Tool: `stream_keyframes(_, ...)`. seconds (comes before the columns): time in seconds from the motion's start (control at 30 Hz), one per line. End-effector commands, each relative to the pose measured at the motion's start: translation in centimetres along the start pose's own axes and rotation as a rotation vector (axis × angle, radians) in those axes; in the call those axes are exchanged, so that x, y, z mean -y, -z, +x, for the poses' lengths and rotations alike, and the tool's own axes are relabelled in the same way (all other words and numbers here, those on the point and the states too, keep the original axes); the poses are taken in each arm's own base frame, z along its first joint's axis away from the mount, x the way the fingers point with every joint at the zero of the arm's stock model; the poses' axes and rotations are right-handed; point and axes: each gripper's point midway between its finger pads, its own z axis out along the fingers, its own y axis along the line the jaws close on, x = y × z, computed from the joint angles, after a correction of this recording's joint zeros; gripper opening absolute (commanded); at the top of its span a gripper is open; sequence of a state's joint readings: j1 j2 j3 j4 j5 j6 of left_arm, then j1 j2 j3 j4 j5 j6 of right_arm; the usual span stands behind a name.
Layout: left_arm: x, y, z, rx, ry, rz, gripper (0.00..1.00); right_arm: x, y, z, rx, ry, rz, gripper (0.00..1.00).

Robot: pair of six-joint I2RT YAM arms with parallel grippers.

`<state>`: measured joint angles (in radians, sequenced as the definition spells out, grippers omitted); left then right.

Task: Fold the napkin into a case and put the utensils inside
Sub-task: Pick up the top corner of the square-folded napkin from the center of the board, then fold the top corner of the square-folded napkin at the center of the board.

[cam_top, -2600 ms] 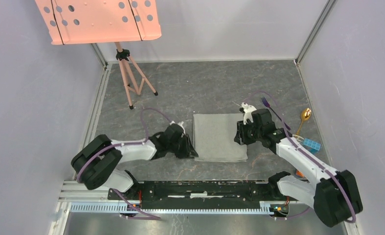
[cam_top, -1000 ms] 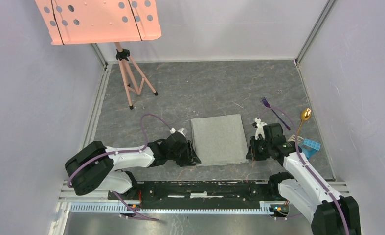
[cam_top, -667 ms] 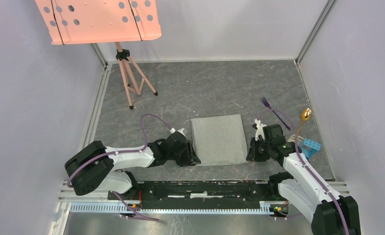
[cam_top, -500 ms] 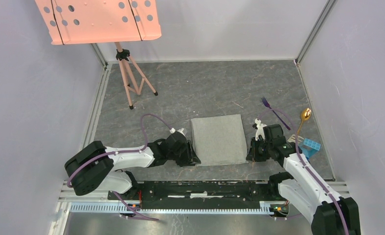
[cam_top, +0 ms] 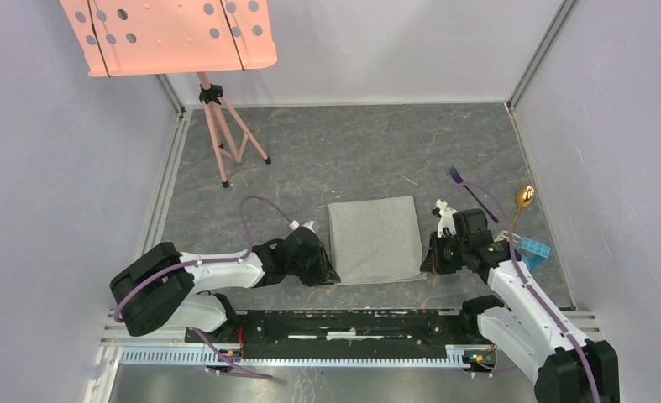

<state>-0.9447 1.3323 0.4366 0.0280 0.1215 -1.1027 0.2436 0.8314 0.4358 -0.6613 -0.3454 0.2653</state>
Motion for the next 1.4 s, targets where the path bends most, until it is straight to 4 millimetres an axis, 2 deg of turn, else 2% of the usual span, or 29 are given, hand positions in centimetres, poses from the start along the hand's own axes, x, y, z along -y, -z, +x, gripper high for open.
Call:
stream_keyframes(0.0, -4.3, 0.0, 1.5, -0.027, 0.011, -0.15, 0.3, -1.8, 0.8, -2.3, 0.059, 0.056, -0.078, 0.0)
stream_keyframes(0.17, -4.8, -0.1, 1.7, -0.028, 0.017, -0.156, 0.28, -4.5, 0.4, -4.1, 0.106, 0.082, -0.217, 0.0)
stream_keyframes(0.3, -4.6, -0.4, 1.9, -0.037, 0.017, -0.152, 0.31, -8.2, -0.1, -7.8, 0.179, 0.101, -0.341, 0.0)
stream_keyframes(0.4, -4.6, -0.5, 2.1, -0.042, 0.022, -0.149, 0.37, -11.7, -1.8, -10.4, 0.196, 0.126, -0.41, 0.0)
stream_keyframes(0.47, -4.6, -0.5, 2.2, -0.043, 0.026, -0.145, 0.38, -14.9, -3.0, -12.2, 0.203, 0.149, -0.484, 0.0)
stream_keyframes(0.53, -4.7, -0.2, 2.3, -0.039, 0.027, -0.143, 0.41, -16.9, -4.4, -14.5, 0.237, 0.162, -0.507, 0.0)
stream_keyframes(0.63, -4.6, 0.1, 2.2, -0.032, 0.029, -0.133, 0.45, -18.2, -6.9, -16.8, 0.23, 0.128, -0.535, 0.0)
stream_keyframes(0.7, -4.7, 0.1, 2.3, -0.033, 0.033, -0.135, 0.45, -18.8, -8.0, -18.5, 0.242, 0.123, -0.541, 0.0)
stream_keyframes(0.87, -5.4, 0.3, 2.7, -0.032, 0.049, -0.145, 0.44, -18.8, -10.2, -20.5, 0.248, 0.119, -0.509, 0.0)
stream_keyframes(1.03, -5.8, 0.3, 2.9, -0.032, 0.048, -0.153, 0.41, -18.3, -11.6, -20.5, 0.231, 0.104, -0.488, 0.0)
stream_keyframes(1.2, -6.2, 0.1, 3.1, -0.043, 0.045, -0.165, 0.37, -17.0, -12.2, -20.5, 0.233, 0.112, -0.408, 0.0)
stream_keyframes(1.37, -6.8, 0.1, 3.5, -0.044, 0.058, -0.171, 0.34, -16.7, -13.4, -20.1, 0.206, 0.108, -0.404, 0.0)
